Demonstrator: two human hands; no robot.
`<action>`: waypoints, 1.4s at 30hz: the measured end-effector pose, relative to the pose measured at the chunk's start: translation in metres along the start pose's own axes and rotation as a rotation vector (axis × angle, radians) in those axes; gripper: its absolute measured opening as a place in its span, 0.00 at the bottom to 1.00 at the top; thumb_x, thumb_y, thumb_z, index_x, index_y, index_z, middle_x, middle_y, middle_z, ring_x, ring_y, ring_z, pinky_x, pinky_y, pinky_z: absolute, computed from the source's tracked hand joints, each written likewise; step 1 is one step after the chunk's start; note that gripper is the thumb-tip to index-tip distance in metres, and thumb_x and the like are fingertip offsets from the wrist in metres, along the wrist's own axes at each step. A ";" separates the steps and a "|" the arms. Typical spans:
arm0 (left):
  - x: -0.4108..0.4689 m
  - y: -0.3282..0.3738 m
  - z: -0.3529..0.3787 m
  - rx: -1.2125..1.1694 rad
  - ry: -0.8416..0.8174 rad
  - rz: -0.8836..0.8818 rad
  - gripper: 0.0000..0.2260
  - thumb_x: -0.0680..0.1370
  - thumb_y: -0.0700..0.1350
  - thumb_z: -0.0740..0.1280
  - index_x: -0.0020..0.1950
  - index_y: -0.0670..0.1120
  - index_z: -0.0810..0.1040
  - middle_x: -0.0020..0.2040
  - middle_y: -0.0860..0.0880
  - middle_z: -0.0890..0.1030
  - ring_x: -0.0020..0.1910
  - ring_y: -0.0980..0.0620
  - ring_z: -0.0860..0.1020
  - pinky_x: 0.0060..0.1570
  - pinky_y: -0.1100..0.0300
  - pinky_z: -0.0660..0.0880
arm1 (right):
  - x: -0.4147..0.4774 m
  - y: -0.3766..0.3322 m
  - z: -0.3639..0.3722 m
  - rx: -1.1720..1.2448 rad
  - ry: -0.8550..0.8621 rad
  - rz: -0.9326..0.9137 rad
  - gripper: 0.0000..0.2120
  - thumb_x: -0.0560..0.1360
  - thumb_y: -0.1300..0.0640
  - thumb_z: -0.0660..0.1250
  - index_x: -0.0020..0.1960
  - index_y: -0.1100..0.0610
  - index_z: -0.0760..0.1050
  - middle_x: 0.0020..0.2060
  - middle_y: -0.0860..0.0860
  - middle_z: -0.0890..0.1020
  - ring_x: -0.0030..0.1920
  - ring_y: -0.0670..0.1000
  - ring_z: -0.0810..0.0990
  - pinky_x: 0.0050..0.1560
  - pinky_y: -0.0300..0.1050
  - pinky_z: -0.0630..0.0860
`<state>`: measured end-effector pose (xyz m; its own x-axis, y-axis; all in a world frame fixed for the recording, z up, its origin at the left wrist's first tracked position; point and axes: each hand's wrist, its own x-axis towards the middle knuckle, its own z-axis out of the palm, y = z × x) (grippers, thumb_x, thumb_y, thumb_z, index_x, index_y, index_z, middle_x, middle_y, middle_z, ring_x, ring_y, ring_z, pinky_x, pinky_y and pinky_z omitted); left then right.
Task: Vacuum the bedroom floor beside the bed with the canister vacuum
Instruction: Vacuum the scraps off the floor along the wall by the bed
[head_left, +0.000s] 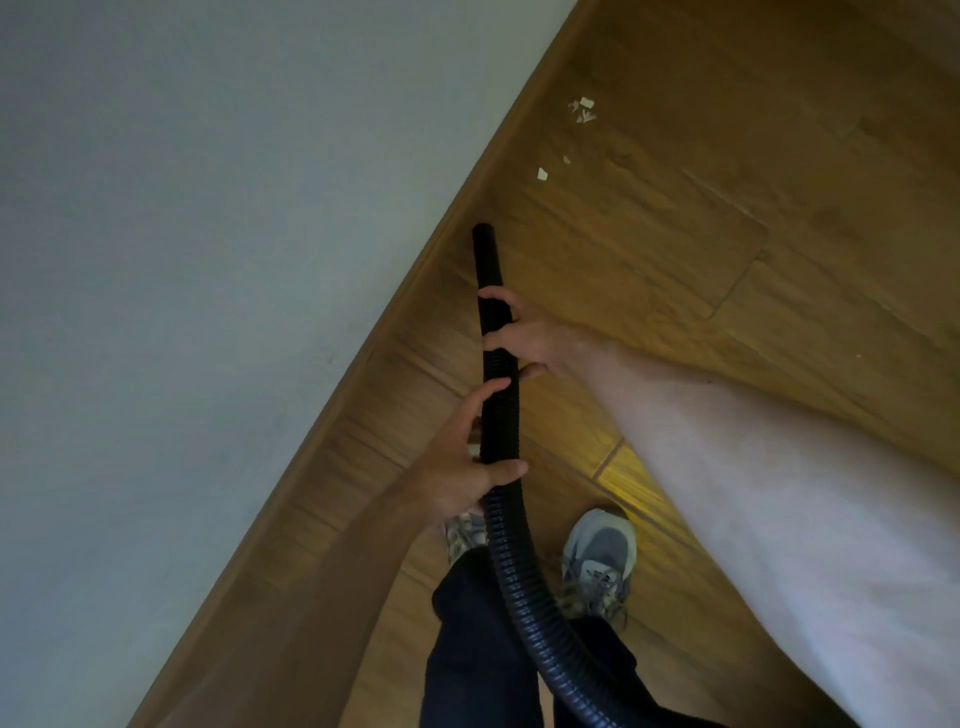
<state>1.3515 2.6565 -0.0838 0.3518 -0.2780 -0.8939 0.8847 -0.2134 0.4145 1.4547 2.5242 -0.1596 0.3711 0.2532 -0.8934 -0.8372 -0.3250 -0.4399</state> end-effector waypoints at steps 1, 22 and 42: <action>0.000 0.002 -0.001 0.005 -0.007 -0.003 0.35 0.75 0.37 0.73 0.70 0.69 0.64 0.62 0.53 0.70 0.57 0.51 0.75 0.33 0.58 0.81 | 0.000 -0.002 0.000 0.003 0.007 0.002 0.34 0.77 0.66 0.67 0.75 0.39 0.62 0.58 0.50 0.71 0.47 0.48 0.77 0.42 0.47 0.82; 0.049 0.065 0.016 0.074 -0.069 0.022 0.35 0.74 0.35 0.74 0.69 0.68 0.67 0.62 0.51 0.71 0.54 0.50 0.78 0.39 0.46 0.83 | 0.006 -0.025 -0.065 0.138 0.208 0.006 0.34 0.77 0.67 0.66 0.74 0.39 0.63 0.62 0.54 0.74 0.53 0.54 0.78 0.40 0.46 0.80; 0.077 0.106 0.068 0.025 0.004 0.033 0.35 0.74 0.32 0.72 0.70 0.65 0.67 0.58 0.53 0.72 0.52 0.52 0.78 0.39 0.47 0.83 | 0.012 -0.041 -0.131 0.098 0.182 -0.018 0.35 0.77 0.67 0.66 0.74 0.38 0.62 0.59 0.53 0.73 0.53 0.54 0.77 0.54 0.59 0.81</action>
<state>1.4517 2.5487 -0.0967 0.3822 -0.2818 -0.8800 0.8645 -0.2273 0.4483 1.5459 2.4209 -0.1645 0.4459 0.0864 -0.8909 -0.8612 -0.2298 -0.4533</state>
